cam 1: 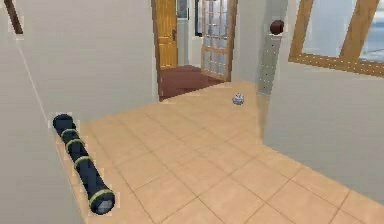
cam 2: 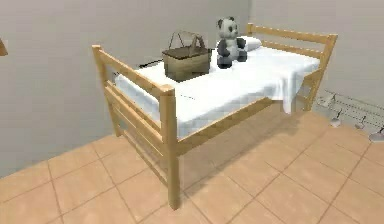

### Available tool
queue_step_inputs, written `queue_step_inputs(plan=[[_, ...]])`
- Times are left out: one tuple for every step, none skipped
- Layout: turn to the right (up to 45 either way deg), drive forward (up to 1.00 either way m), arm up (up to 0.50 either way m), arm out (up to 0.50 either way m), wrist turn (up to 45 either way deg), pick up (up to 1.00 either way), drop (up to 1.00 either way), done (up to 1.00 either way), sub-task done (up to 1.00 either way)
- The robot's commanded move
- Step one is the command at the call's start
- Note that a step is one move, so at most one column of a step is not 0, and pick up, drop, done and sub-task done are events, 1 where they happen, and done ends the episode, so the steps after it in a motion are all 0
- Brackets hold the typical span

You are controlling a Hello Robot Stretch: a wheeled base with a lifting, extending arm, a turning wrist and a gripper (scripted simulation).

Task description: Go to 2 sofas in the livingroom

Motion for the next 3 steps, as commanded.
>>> queue_step_inputs(plan=[[0.0,1.00,0.00,0.00,0.0,0.00,0.00,0.00,0.00],[0.0,1.00,0.00,0.00,0.0,0.00,0.00,0.00,0.00],[0.0,1.00,0.00,0.00,0.0,0.00,0.00,0.00,0.00]])
